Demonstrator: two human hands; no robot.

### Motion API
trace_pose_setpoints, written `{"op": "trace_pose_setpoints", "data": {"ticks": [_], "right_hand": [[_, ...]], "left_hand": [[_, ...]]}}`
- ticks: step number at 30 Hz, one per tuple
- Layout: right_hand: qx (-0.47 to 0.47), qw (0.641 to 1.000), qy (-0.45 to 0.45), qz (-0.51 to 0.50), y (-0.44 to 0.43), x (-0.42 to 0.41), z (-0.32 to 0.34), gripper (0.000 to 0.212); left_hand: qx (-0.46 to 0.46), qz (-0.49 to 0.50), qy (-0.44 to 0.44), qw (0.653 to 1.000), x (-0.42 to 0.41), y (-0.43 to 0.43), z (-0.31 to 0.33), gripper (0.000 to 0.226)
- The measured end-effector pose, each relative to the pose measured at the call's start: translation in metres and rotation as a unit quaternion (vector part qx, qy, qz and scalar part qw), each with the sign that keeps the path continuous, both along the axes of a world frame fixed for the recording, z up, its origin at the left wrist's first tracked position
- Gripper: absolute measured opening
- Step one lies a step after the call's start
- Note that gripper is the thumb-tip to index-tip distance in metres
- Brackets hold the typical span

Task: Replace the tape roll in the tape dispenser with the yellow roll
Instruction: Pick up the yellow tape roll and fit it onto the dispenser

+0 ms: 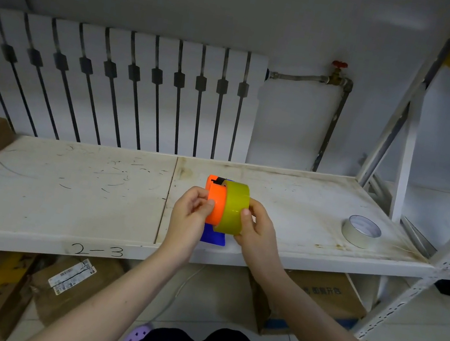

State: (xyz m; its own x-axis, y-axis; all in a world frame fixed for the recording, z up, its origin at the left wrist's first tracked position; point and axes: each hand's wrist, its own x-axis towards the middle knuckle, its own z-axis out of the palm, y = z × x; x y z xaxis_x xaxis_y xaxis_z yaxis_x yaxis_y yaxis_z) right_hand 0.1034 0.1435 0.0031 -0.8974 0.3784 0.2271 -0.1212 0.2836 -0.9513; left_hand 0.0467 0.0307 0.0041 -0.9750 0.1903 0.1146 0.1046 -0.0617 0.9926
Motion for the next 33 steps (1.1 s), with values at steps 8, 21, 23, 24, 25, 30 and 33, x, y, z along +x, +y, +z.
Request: {"op": "trace_pose_setpoints", "data": {"ticks": [8,21,23,24,25,30,33], "right_hand": [[0.035,0.999,-0.033,-0.013,0.003,0.001,-0.005,0.031],[0.139,0.989,-0.048,0.028,0.002,-0.008,0.001,0.057],[0.143,0.988,-0.051,0.009,0.007,-0.009,0.001,0.056],[0.146,0.988,-0.053,0.012,0.008,-0.009,0.001,0.056],[0.145,0.988,-0.057,0.019,0.01,-0.008,0.001,0.056],[0.088,0.994,-0.057,0.039,0.025,-0.009,-0.009,0.041],[0.079,0.993,-0.083,-0.018,0.036,-0.009,-0.018,0.032]], "left_hand": [[0.002,-0.005,-0.013,1.0,0.002,0.005,0.003,0.006],[-0.023,-0.018,0.01,1.0,-0.004,0.019,0.015,0.023],[-0.053,-0.018,0.004,0.998,-0.004,0.021,0.013,0.03],[-0.055,-0.021,-0.003,0.998,-0.006,0.021,0.012,0.031],[-0.052,-0.029,-0.011,0.998,-0.009,0.02,0.01,0.031],[-0.059,-0.044,-0.052,0.996,-0.022,0.016,0.002,0.019],[-0.06,-0.04,-0.073,0.995,-0.027,0.016,-0.004,0.017]]}}
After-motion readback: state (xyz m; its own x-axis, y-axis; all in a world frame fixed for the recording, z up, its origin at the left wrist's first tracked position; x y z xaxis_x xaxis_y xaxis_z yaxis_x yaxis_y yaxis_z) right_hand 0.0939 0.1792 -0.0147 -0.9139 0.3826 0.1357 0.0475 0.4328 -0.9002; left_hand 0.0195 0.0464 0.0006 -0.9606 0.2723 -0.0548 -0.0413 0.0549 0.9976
